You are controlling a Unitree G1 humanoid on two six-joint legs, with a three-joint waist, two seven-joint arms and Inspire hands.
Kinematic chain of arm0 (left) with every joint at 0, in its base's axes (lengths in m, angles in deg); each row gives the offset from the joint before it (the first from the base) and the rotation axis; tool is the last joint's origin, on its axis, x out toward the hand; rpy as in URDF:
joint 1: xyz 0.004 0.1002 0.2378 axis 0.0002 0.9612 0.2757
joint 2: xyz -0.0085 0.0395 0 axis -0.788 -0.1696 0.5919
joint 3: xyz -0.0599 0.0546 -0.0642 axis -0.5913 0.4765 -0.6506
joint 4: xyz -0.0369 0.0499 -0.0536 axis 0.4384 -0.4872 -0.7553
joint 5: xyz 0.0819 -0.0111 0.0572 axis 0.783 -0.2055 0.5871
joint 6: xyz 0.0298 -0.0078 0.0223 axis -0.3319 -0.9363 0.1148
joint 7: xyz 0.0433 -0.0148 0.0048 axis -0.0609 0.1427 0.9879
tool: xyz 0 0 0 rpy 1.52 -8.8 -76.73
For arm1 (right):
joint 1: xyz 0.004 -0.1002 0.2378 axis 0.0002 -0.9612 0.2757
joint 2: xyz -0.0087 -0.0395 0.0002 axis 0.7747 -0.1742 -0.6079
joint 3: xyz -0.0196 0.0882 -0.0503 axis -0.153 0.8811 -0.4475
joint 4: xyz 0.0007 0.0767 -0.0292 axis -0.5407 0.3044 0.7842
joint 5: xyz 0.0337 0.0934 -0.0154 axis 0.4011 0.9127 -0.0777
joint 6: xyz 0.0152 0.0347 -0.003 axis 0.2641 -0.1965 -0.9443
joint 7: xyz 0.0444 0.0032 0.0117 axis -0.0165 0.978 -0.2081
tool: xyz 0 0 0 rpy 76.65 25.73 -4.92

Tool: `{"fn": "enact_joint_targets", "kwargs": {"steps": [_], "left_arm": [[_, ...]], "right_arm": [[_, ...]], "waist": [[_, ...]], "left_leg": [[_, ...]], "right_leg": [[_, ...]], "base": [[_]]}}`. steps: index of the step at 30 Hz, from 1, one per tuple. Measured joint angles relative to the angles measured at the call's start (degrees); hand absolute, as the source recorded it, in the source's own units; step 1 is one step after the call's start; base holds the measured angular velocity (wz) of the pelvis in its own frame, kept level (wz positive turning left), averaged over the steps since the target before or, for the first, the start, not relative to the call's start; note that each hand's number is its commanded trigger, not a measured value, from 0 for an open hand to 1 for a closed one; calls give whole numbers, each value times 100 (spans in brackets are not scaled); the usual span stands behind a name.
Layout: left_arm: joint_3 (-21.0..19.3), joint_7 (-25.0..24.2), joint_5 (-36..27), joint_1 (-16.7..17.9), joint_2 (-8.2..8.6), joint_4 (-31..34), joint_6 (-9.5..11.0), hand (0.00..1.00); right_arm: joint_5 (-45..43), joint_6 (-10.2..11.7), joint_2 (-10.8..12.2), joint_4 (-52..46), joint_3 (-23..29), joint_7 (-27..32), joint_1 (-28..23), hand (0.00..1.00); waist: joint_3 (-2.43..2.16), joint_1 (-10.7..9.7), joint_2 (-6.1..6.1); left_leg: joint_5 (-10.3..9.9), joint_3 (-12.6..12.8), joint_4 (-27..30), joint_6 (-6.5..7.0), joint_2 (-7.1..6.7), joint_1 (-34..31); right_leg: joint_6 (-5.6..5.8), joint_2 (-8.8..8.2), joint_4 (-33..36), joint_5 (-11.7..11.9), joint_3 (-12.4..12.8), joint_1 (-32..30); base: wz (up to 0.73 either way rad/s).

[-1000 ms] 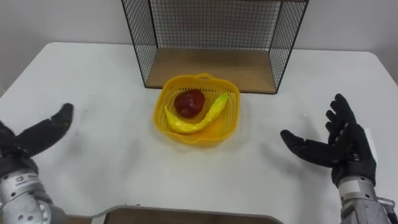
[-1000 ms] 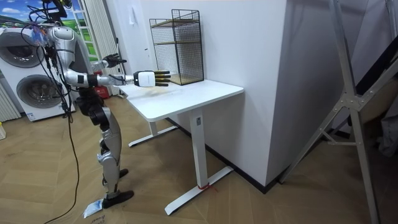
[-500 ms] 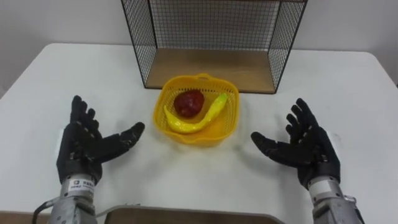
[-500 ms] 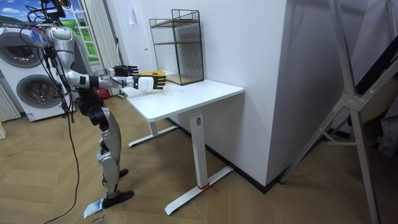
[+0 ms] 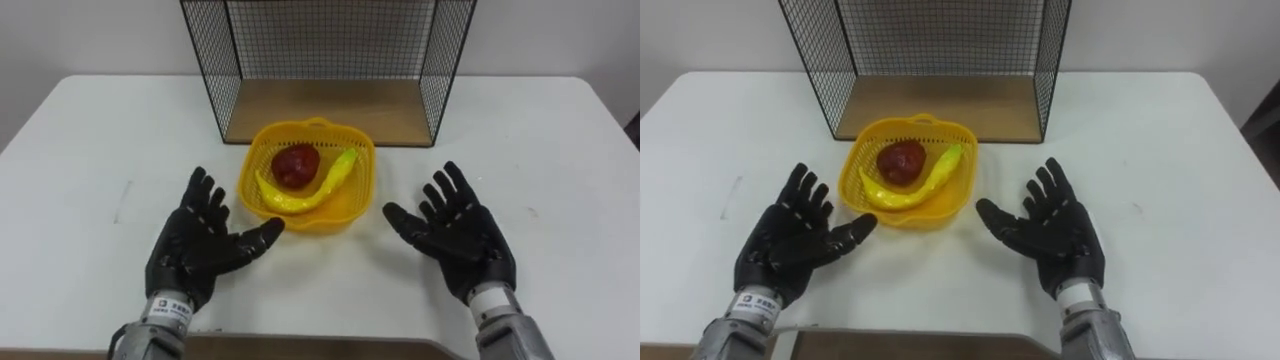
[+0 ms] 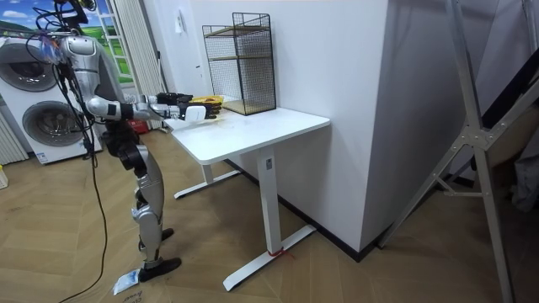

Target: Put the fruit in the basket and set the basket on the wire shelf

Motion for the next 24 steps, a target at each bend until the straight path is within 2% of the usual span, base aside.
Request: {"fn": "enact_joint_targets", "kwargs": {"steps": [9, 14, 16, 21, 24], "left_arm": [[0, -106, 11, 0, 23, -9, -172, 0], [-5, -121, 11, -34, 33, -9, -186, 0], [-6, -121, 12, -114, 50, -4, -186, 0], [-15, -121, 109, -586, 71, -4, -190, 0], [-18, -121, 120, -657, 70, -3, -190, 0]], "right_arm": [[0, -6, 9, 251, 0, -40, 102, 0], [56, -7, -1, 255, 12, -41, 219, 0], [55, -7, -7, 255, 10, -41, 338, 0], [27, -7, -7, 261, 5, -62, 598, 0], [1, -7, -6, 283, 5, -99, 624, 0]], "waist": [[28, 4, -42], [53, 6, -57], [58, 7, -66], [61, 29, -72], [61, 20, -70]], "left_leg": [[0, 19, 4, 0, 0, -28], [0, 27, 4, 0, 1, -18], [0, 27, 8, 0, 2, -25], [0, 26, 20, 0, 2, -16], [0, 26, 17, 0, 0, 44]], "right_leg": [[0, -4, 1, 0, 15, -1], [0, -6, -2, 0, 16, -38], [0, -5, -2, 0, 12, -45], [0, -5, 2, 0, 18, -10], [0, -7, -12, 0, 16, 70]], "base": [[0], [0], [0], [0], [0]]}}
